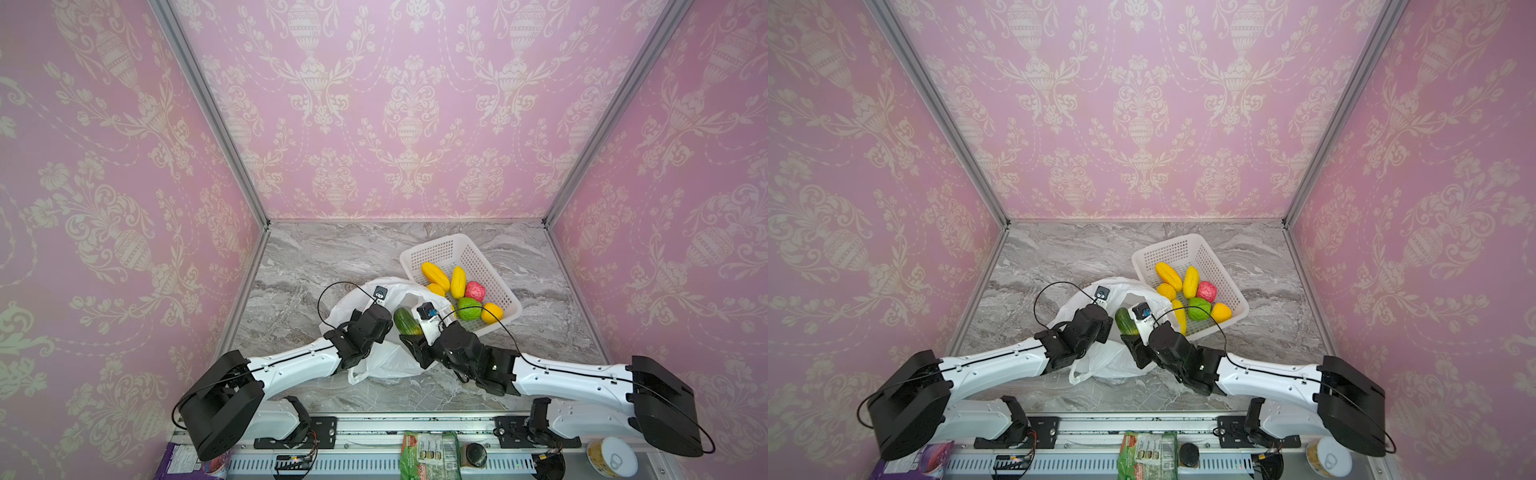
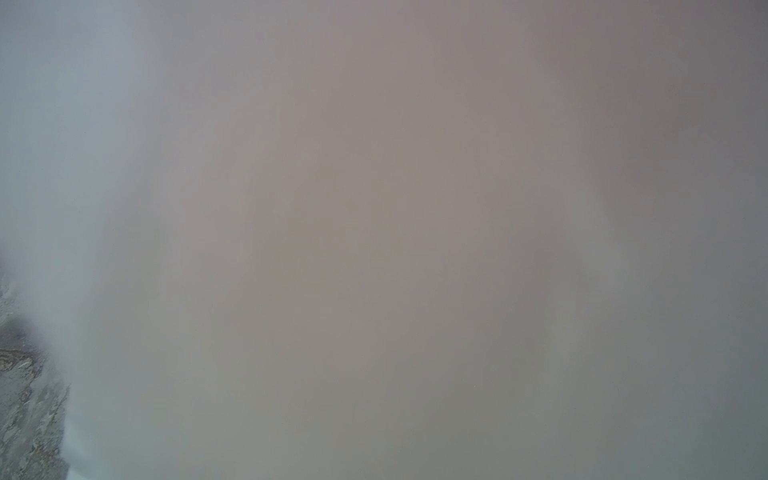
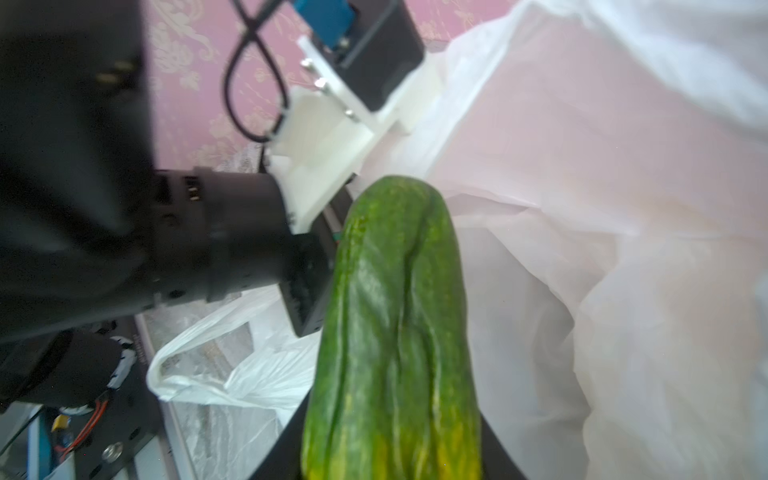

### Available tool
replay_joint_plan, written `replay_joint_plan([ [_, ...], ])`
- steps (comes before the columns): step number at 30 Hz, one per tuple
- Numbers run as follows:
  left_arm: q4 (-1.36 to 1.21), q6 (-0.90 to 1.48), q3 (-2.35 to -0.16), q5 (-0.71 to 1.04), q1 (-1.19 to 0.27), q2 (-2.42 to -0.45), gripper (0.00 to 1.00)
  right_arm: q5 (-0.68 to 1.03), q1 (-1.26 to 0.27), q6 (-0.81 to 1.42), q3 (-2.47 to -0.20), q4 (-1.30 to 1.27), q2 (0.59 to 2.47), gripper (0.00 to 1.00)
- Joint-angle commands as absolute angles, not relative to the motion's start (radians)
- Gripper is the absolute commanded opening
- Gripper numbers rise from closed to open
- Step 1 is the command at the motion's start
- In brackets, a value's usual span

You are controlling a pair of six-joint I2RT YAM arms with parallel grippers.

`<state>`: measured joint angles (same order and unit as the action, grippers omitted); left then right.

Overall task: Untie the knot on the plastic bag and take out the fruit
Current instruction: 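Lift the green-yellow papaya out of the bag and carry it over the basket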

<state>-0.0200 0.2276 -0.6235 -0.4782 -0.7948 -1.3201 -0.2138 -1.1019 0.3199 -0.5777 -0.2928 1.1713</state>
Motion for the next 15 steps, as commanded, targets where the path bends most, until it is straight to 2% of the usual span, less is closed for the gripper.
replay_joint_plan([
  [1,0.09,0.257,-0.722,-0.479,-0.731,-1.342,0.0,-0.167,-1.108,0.252,-0.556,-0.306,1.07,0.3],
  [4,0.155,0.245,-0.83,-0.442,-0.663,-1.362,0.0,-0.17,-1.105,0.229,-0.537,-0.277,0.943,0.31],
  [10,0.247,0.18,-1.024,-0.406,-0.577,-1.403,0.0,-0.428,-1.043,0.229,-0.534,-0.143,0.725,0.28],
  [15,0.3,0.111,-1.164,-0.477,-0.526,-1.46,0.0,-0.557,-0.917,0.287,-0.583,0.002,0.664,0.29],
])
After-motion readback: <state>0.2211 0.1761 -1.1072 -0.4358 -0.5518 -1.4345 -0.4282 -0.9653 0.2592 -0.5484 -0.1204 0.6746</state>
